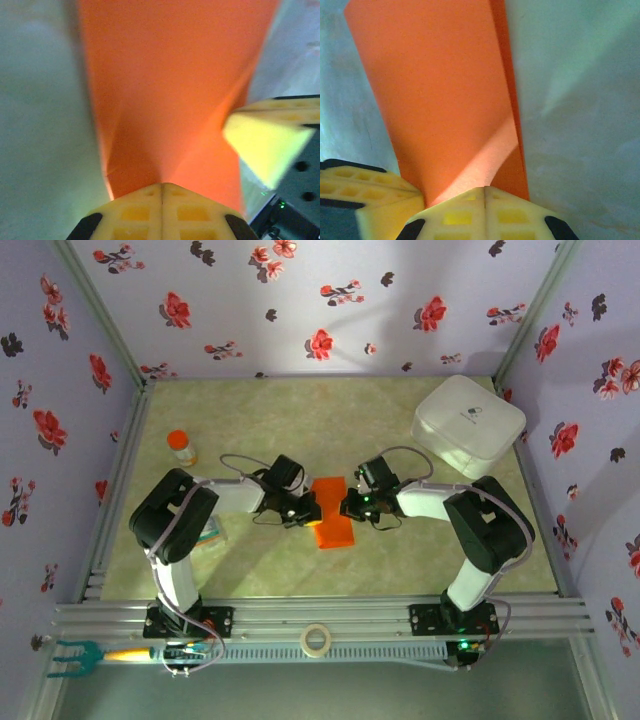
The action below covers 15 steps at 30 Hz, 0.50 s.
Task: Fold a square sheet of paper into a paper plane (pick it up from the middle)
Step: First fold the square sheet of paper in half at the center of the table.
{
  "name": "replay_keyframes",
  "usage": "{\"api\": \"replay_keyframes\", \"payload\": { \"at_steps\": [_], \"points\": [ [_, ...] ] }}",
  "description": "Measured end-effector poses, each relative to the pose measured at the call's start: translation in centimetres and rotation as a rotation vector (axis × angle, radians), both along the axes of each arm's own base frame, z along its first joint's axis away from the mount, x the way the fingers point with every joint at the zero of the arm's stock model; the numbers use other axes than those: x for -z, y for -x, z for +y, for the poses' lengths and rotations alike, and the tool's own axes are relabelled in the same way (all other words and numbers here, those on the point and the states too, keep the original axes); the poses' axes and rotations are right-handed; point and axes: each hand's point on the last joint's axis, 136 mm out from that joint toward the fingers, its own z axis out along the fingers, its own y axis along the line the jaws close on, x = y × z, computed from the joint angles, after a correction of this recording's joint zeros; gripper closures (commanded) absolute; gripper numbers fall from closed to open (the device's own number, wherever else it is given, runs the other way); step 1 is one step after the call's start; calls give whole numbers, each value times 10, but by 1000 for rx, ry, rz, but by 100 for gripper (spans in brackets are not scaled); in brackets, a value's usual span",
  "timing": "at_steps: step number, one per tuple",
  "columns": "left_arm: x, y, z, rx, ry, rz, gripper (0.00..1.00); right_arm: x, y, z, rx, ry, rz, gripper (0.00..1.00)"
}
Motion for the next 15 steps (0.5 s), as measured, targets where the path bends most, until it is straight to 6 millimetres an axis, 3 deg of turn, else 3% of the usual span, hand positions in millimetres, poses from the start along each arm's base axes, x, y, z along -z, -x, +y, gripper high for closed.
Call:
{"api": "replay_keyframes", "payload": {
  "at_steps": [11, 15],
  "points": [
    [-3, 1, 4, 29, -43, -33, 100, 0, 0, 0, 0, 0, -1, 100],
    [-18, 2, 2, 8, -25, -29, 100, 0, 0, -1, 2, 1, -3, 100]
  ]
}}
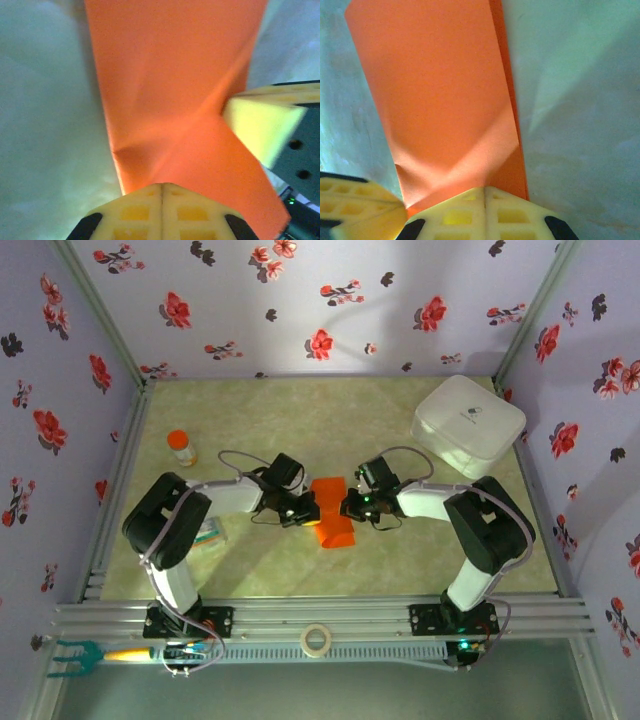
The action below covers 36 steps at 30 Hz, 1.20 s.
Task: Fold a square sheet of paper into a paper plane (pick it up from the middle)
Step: First fold the square sheet of paper in half at the center of the table.
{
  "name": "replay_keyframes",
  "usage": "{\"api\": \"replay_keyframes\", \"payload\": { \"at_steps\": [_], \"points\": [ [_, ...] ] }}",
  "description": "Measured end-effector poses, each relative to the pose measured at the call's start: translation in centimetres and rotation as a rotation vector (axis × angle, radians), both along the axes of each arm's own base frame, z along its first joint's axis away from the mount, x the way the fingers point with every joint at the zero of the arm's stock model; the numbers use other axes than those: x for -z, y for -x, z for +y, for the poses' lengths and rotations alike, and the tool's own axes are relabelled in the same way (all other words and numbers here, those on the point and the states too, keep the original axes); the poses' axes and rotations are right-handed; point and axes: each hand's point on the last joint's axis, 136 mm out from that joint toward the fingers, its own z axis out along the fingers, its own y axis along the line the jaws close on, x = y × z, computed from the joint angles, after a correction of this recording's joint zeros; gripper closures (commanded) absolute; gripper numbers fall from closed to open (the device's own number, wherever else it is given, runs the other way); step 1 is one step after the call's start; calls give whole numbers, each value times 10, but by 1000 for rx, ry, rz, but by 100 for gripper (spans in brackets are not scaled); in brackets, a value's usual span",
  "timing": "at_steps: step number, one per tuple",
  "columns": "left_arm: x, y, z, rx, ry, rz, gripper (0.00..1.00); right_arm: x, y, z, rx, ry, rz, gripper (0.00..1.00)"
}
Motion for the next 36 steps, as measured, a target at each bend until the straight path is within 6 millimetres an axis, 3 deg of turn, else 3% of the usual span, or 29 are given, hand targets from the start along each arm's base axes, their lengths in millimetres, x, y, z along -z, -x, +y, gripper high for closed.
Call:
{"api": "replay_keyframes", "payload": {
  "at_steps": [4, 9, 20, 30, 36],
  "points": [
    [-19, 3, -16, 1, 55, -10, 100, 0, 0, 0, 1, 1, 0, 100],
    [-20, 12, -28, 12, 77, -3, 100, 0, 0, 0, 1, 1, -1, 100],
    [18, 32, -10, -3, 56, 35, 100, 0, 0, -1, 3, 5, -2, 100],
    [18, 33, -8, 7, 113, -39, 100, 0, 1, -3, 6, 9, -5, 100],
    [8, 38, 4, -13, 78, -44, 99, 0, 1, -3, 7, 10, -6, 100]
  ]
}}
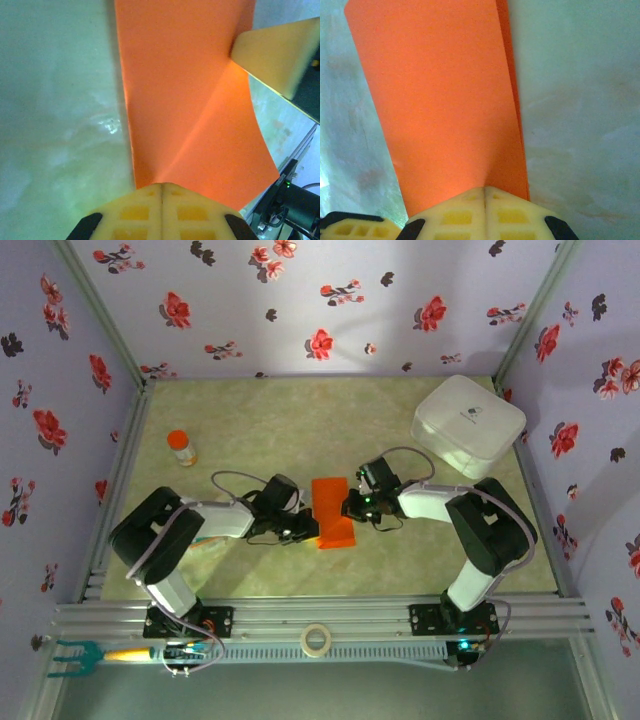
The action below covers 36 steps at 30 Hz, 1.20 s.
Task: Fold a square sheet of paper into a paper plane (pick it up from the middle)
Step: First fold the square sheet of paper in half at the center of the table.
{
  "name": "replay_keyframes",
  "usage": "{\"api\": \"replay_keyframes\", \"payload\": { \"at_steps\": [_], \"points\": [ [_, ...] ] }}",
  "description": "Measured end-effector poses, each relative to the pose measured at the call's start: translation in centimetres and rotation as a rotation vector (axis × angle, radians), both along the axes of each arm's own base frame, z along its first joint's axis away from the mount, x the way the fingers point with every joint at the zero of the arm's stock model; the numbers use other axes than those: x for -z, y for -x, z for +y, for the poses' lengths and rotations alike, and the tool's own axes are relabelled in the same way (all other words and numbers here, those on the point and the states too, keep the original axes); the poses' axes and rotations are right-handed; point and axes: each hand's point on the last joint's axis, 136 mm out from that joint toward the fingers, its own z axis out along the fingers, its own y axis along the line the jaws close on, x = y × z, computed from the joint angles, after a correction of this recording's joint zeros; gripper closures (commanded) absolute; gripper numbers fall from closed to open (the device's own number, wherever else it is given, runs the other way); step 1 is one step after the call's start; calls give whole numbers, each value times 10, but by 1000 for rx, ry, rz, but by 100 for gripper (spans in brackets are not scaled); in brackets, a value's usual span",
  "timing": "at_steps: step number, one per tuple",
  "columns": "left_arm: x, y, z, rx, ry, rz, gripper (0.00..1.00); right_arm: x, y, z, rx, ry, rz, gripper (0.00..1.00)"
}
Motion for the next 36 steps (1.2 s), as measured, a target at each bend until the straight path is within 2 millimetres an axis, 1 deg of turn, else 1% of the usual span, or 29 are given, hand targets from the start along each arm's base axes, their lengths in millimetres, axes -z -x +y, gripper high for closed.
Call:
{"api": "replay_keyframes", "payload": {
  "at_steps": [4, 9, 12, 15, 18, 20, 24, 28, 32, 36],
  "points": [
    [-18, -1, -4, 6, 32, -28, 98, 0, 0, 0, 0, 0, 0, 100],
    [-24, 1, -11, 28, 59, -33, 97, 0, 0, 0, 0, 0, 0, 100],
    [-19, 4, -16, 44, 57, -23, 97, 0, 0, 0, 0, 0, 0, 100],
    [-8, 8, -18, 53, 43, -5, 98, 0, 0, 0, 0, 0, 0, 100],
    [3, 12, -16, 56, 26, 11, 98, 0, 0, 0, 0, 0, 0, 100],
    [10, 16, -11, 56, 10, 26, 98, 0, 0, 0, 0, 0, 0, 100],
    [11, 18, -10, 59, 23, 9, 98, 0, 1, 0, 0, 0, 1, 100],
    [11, 24, -4, 72, 15, -14, 97, 0, 1, 0, 0, 0, 0, 100],
    [11, 31, -2, 107, -24, -52, 97, 0, 1, 0, -1, 0, 1, 100],
    [11, 40, -4, 164, -72, -76, 97, 0, 1, 0, -2, -2, 3, 100]
  ]
}}
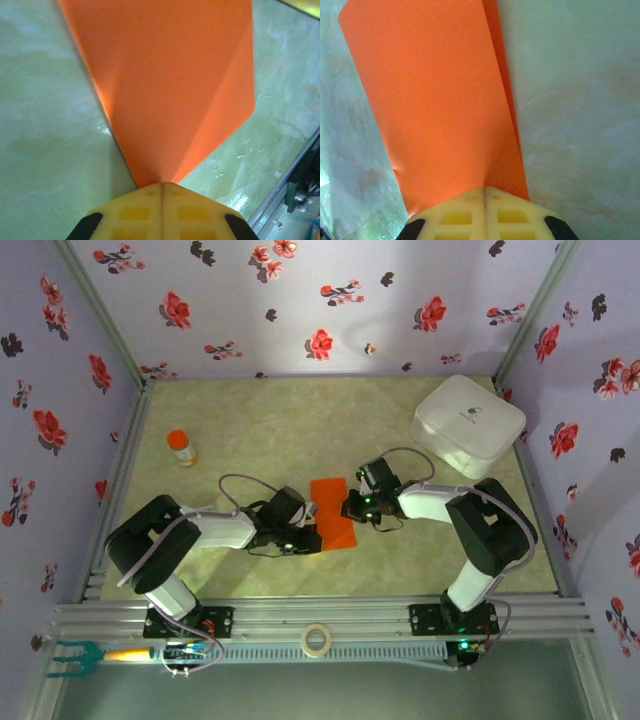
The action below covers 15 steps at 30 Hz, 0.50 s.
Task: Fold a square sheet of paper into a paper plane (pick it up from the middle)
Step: First fold the square sheet of paper in half at the center of the table.
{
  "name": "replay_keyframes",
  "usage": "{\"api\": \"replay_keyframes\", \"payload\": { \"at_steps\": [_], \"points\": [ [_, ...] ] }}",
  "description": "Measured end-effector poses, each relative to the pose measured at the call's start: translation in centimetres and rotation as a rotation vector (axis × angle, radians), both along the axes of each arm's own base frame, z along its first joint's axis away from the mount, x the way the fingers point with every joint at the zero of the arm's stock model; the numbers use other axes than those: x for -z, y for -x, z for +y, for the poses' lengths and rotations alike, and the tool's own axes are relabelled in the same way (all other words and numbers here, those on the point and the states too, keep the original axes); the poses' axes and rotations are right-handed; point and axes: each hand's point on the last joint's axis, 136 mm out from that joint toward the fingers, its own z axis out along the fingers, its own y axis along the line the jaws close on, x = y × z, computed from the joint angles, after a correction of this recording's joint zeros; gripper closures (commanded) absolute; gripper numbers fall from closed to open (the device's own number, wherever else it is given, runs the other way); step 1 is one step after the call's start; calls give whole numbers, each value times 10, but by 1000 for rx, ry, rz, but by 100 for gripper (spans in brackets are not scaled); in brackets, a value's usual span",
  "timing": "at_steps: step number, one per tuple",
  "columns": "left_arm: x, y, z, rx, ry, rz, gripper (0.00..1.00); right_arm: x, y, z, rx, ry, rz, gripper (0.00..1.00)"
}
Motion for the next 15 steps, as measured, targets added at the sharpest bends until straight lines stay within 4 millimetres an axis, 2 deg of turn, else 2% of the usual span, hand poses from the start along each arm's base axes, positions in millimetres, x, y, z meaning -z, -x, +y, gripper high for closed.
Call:
{"api": "replay_keyframes", "payload": {
  "at_steps": [9, 12, 15],
  "points": [
    [-7, 10, 15, 24, -87, -16, 96, 0, 0, 0, 0, 0, 0, 100],
    [-22, 0, 9, 10, -43, -41, 96, 0, 0, 0, 0, 0, 0, 100],
    [-35, -21, 3, -28, 17, -58, 96, 0, 0, 0, 0, -1, 0, 100]
  ]
}}
